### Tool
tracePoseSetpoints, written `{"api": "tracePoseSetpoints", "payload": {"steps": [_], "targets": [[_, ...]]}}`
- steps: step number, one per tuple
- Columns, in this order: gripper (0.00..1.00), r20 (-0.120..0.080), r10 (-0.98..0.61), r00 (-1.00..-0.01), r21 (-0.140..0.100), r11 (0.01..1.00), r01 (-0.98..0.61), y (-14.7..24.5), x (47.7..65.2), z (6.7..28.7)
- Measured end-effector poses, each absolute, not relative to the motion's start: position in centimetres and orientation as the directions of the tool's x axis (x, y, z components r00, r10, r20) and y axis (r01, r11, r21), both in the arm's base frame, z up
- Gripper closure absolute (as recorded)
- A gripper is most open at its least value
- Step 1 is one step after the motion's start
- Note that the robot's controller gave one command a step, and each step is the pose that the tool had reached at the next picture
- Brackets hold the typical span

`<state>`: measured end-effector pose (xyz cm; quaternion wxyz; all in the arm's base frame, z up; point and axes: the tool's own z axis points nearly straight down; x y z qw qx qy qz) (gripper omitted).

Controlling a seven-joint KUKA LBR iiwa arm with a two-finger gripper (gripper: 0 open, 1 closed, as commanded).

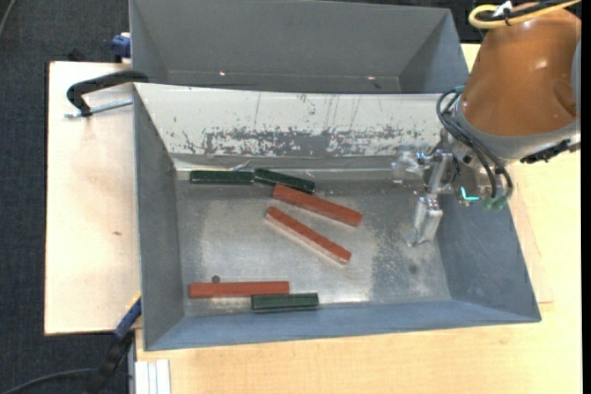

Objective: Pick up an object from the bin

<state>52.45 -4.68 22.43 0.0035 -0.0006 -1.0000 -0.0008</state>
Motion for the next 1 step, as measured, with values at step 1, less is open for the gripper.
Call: {"api": "tracePoseSetpoints", "payload": {"steps": [1], "targets": [[0.0,0.007,-0.083,-0.997,0.003,0.997,-0.083,-2.34,52.64,8.09]]}}
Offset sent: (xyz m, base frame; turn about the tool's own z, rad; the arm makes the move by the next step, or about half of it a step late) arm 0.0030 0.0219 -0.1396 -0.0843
